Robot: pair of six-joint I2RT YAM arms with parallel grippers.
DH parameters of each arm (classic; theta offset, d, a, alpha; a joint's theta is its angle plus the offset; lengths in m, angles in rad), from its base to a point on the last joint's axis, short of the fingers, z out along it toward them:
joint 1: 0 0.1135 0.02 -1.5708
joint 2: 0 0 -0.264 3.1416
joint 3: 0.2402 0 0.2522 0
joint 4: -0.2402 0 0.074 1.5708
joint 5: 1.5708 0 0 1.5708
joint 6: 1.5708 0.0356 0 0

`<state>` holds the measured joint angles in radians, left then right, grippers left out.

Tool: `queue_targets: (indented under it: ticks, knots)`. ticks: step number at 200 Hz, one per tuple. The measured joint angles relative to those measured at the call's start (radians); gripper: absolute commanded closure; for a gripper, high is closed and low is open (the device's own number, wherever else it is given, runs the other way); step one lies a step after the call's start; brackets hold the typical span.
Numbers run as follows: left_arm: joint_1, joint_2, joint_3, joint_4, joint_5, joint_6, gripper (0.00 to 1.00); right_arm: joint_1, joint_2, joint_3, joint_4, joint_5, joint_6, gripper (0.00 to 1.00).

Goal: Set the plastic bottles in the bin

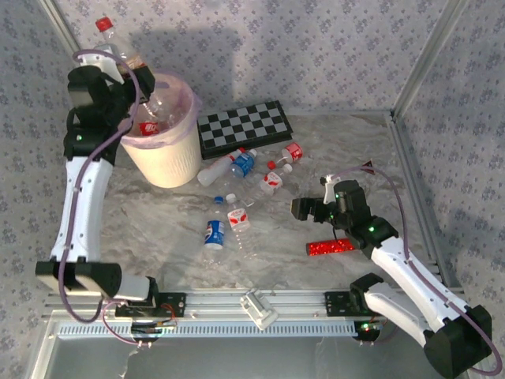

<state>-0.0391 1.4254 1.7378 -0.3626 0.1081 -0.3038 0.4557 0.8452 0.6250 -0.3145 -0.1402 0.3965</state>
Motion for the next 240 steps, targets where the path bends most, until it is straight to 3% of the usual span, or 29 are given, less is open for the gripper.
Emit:
queue_targets:
  ticks: [50,87,160,174,191,199,218,240]
  knots:
    - [0.035,0.265,0.221,-0.288,0.079,0.176,1.0,-0.009,0.008,0.0,-0.02,0.003,0.0,0.0]
    - [0.04,0.343,0.228,-0.427,0.113,0.271,1.0,-0.018,0.017,0.0,-0.034,0.008,-0.001,0.0]
    - [0.044,0.49,0.227,-0.518,0.141,0.374,1.0,-0.047,0.046,-0.001,-0.042,0.014,0.0,0.0]
    - [0.044,0.495,0.2,-0.512,0.146,0.374,0.85,-0.049,0.046,-0.001,-0.045,0.014,0.0,0.0]
    - [0.044,0.495,0.185,-0.514,0.15,0.374,0.37,-0.052,0.046,-0.001,-0.05,0.014,0.0,0.0]
    - [0.045,0.494,0.185,-0.514,0.15,0.374,0.23,-0.054,0.046,-0.002,-0.05,0.014,0.0,0.0]
    - [0.051,0.48,0.185,-0.518,0.151,0.371,0.09,-0.057,0.046,-0.007,-0.052,0.014,0.0,0.0]
    - [0.05,0.447,0.185,-0.517,0.158,0.372,0.02,-0.059,0.046,-0.008,-0.056,0.014,0.004,0.0]
